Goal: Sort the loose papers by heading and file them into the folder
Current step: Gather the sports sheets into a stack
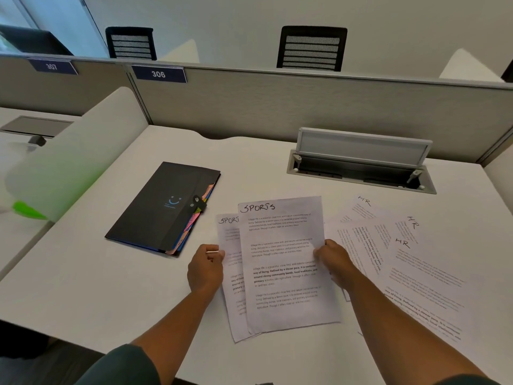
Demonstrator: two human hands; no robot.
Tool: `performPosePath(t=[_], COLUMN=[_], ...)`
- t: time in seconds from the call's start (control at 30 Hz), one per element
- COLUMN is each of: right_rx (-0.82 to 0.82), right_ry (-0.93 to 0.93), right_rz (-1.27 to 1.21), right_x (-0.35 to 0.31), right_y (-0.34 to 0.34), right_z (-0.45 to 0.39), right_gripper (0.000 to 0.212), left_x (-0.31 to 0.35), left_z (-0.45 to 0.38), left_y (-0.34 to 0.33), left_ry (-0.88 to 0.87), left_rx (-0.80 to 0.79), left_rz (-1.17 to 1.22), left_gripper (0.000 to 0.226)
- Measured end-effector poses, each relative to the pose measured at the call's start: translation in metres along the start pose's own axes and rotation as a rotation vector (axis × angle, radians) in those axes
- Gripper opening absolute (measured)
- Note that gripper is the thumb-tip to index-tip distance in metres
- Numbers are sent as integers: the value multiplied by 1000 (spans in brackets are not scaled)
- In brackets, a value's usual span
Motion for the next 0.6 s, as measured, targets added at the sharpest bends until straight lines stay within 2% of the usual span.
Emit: performPosePath(t=[0.33, 0.53, 0.6], right_rx=[-23, -20, -25], right_ry=[-23, -33, -31], right_rz=[7, -51, -66], right_x=[1, 1, 0], right_y=[-7, -7, -7], right_z=[-1, -4, -5], right_gripper=[33, 33, 33], left_x=[1, 11, 16], left_z=[-6, -7, -5], left_y=[-4, -5, -6], left_ry=[-22, -126, -157], left_rx=[31, 126, 61], left_rz=[-33, 10, 83], left_gripper=[16, 9, 7])
Point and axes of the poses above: each hand's wrist, its own z-axis away from the middle knuckle, its own y-axis out of the back of the hand, x = y × z, the point moved 2 cm from there along -z, towards the middle knuckle, and after that the axes turned 5 degrees about -x, right-handed, at the moved point
